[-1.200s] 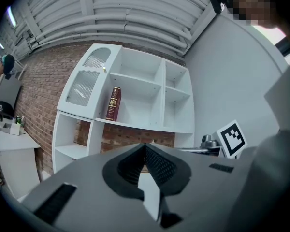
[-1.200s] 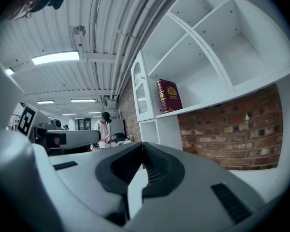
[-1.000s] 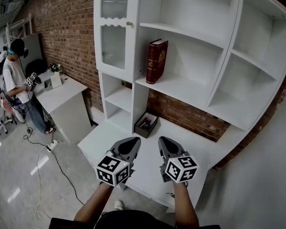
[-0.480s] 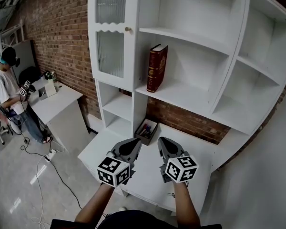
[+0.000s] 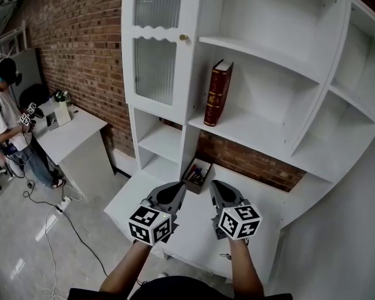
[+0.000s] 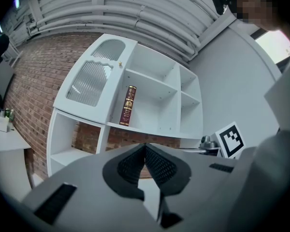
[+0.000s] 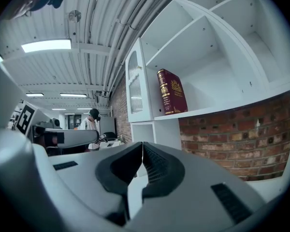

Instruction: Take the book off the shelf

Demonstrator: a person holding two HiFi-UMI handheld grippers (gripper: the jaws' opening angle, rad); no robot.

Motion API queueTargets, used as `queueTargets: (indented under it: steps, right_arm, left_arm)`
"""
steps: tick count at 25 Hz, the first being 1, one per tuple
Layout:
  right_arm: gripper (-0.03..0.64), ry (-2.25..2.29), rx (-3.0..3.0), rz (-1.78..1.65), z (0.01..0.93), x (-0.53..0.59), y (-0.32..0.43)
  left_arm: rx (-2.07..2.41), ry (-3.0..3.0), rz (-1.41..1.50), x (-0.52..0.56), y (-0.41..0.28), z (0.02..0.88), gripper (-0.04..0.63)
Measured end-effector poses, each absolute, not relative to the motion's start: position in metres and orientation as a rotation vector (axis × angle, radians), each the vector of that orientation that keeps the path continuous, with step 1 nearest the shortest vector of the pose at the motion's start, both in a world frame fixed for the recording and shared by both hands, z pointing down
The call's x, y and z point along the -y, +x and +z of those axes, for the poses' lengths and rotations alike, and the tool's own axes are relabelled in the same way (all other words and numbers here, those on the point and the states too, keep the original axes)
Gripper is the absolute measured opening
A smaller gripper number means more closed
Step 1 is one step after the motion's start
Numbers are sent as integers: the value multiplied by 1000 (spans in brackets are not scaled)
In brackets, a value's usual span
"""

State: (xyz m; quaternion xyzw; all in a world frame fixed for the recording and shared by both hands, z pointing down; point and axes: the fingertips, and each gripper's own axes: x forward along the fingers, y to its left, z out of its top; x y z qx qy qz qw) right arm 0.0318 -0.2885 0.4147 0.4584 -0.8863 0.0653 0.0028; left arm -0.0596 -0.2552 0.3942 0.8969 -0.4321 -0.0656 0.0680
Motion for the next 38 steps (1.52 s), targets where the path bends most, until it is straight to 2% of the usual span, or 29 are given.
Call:
queueTargets:
  steps: [23,38]
  right_arm:
    - [20,1529,2746,208,411,327,-17]
    - [20,1535,2774,185,396,337,9]
  left_arm:
    - [1254,2674,-249,295,-126,403,15]
    - [1230,2697,-229,309,-93,400,15]
